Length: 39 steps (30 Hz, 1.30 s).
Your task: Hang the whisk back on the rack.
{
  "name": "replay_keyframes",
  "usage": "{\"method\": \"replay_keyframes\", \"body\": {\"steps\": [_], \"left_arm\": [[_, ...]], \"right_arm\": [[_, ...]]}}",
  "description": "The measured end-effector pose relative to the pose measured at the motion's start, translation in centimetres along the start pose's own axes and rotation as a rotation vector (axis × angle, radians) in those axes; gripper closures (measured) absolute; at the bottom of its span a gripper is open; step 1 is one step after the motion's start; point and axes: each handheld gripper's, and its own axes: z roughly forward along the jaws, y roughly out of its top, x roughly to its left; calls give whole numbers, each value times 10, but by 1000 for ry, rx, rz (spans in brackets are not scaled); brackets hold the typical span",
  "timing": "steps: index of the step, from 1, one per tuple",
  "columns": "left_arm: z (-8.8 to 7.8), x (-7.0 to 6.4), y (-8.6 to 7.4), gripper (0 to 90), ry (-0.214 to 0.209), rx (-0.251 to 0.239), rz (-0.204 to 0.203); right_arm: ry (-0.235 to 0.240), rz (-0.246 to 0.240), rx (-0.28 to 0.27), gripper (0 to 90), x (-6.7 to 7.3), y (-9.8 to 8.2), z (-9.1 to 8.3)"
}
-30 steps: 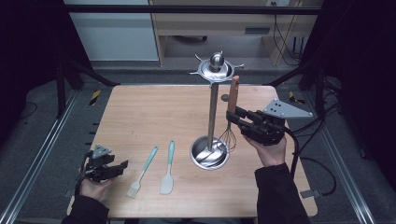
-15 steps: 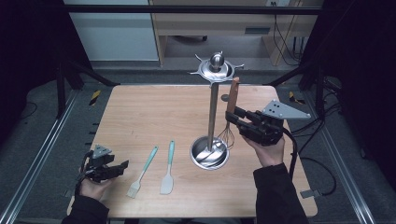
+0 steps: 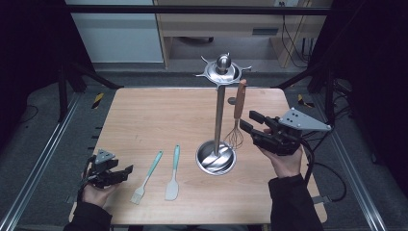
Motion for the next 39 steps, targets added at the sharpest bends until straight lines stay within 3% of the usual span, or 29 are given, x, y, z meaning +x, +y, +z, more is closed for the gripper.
{"method": "replay_keyframes", "body": {"steps": [3, 10, 15, 17, 26, 34, 39], "left_arm": [[0, -1, 0, 351, -2, -3, 5], [-1, -4, 1, 365, -9, -9, 12], [-1, -5, 1, 375, -12, -4, 18], [0, -5, 1, 378, -12, -1, 20], [1, -5, -1, 380, -24, 7, 23], [2, -5, -1, 380, -23, 7, 25], [2, -5, -1, 378, -21, 9, 27]], "right_arm": [[-40, -4, 7, 495, -2, -9, -8], [-75, -7, 32, 491, -9, -27, -18], [-99, -6, 31, 577, -12, -31, -23], [-108, -16, 11, 670, -9, -25, -26], [-114, -34, -78, 896, 2, -4, -28], [-123, -30, -119, 900, 9, 15, -21], [-126, -43, -162, 900, 15, 37, -17]]}}
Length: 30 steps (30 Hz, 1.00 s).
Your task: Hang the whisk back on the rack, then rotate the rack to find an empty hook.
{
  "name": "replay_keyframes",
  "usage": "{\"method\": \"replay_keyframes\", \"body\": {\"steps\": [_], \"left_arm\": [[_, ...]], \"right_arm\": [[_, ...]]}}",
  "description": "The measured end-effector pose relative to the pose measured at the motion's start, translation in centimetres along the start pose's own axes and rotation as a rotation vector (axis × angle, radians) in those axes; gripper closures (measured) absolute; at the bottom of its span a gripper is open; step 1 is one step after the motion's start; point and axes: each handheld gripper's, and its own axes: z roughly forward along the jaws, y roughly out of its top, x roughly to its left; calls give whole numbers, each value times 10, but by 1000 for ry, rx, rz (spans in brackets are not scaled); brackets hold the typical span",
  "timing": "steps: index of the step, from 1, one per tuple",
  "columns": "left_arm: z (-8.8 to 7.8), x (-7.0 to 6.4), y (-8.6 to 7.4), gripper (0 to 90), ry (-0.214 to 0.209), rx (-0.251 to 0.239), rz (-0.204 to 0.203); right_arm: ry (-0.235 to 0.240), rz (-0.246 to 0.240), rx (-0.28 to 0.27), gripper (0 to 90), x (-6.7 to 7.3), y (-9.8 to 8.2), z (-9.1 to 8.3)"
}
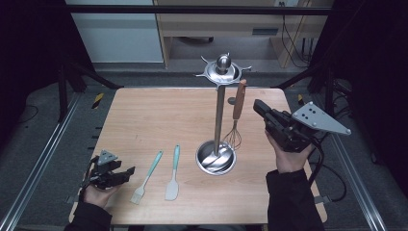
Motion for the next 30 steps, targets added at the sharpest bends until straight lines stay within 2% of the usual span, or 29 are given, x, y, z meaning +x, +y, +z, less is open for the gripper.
{"method": "replay_keyframes", "body": {"steps": [7, 30], "left_arm": [[2, 0, 0, 378, -2, 7, 3], [2, -1, 0, 374, 7, 15, 15]], "right_arm": [[-12, 0, -12, 900, 2, 13, 6], [-26, -28, 0, 900, 5, 33, 23]]}}
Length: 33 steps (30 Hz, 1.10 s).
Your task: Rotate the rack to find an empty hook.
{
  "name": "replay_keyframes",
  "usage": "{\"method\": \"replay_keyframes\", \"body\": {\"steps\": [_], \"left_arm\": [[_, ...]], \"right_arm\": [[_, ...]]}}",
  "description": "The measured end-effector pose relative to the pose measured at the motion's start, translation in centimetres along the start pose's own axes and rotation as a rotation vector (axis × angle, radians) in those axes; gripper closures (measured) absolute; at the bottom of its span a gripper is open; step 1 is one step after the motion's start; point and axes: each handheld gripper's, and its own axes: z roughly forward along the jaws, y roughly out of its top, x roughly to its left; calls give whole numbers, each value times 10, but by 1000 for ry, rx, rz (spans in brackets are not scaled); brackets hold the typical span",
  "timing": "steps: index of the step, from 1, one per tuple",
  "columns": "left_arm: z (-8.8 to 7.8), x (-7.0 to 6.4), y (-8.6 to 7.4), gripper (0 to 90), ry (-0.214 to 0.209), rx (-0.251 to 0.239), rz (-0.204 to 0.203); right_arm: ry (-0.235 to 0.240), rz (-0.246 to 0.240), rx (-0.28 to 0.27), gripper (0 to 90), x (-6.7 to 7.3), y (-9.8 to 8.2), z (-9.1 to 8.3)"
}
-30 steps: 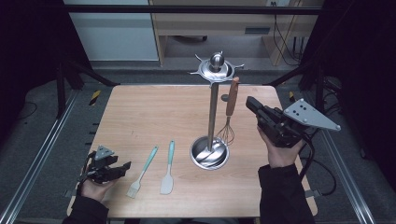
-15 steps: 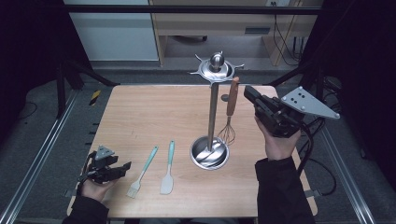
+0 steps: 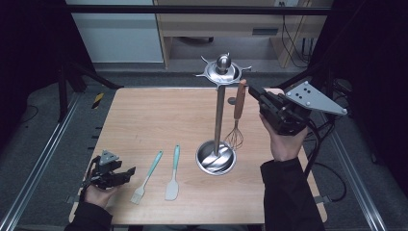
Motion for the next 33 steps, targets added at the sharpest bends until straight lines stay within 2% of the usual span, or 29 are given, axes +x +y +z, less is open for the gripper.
{"method": "replay_keyframes", "body": {"steps": [6, 21, 27, 28, 30, 33], "left_arm": [[0, 0, 0, 373, -1, 0, 0], [0, 0, 0, 371, -1, 3, 3], [0, 0, 0, 369, -4, 1, -2], [0, 0, 0, 368, -5, -1, -4], [-1, 0, 0, 367, -9, -4, -8], [-1, 0, 0, 365, -9, -8, -13]], "right_arm": [[7, -23, 3, 900, 4, 5, 1], [43, -33, 9, 900, 10, 6, 0], [37, -35, 6, 900, 10, 6, -1], [18, -32, 8, 862, 8, 3, -3], [13, -30, 14, 833, 6, 1, -4], [-12, -15, 50, 732, -1, -13, -9]]}}
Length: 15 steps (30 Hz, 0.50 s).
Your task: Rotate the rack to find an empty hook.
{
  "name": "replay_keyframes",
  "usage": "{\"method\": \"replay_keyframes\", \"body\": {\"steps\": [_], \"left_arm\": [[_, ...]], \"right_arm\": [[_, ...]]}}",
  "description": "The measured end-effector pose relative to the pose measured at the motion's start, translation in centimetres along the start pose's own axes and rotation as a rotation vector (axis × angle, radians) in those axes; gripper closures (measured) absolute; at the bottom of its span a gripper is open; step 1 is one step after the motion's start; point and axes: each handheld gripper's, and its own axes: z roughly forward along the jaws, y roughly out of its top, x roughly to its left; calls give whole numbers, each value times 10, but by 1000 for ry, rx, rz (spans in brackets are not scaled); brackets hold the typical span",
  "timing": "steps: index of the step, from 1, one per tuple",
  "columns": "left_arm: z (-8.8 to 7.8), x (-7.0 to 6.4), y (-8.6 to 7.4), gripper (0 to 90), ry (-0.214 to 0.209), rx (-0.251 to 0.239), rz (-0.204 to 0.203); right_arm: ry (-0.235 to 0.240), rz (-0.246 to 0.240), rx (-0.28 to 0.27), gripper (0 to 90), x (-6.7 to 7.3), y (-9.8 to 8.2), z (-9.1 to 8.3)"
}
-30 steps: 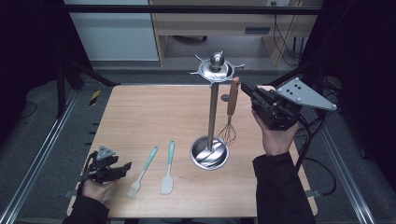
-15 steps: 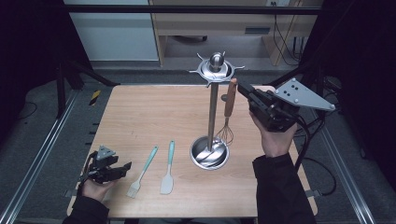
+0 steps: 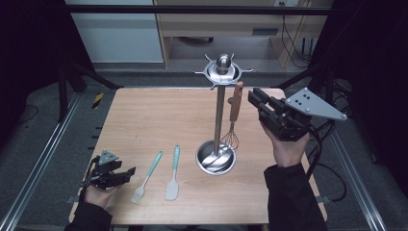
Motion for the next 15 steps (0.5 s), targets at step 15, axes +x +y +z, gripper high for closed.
{"method": "replay_keyframes", "body": {"steps": [15], "left_arm": [[-4, -21, 7, 367, -24, -19, 40]], "right_arm": [[-132, 104, 222, 465, -46, -121, -17]]}}
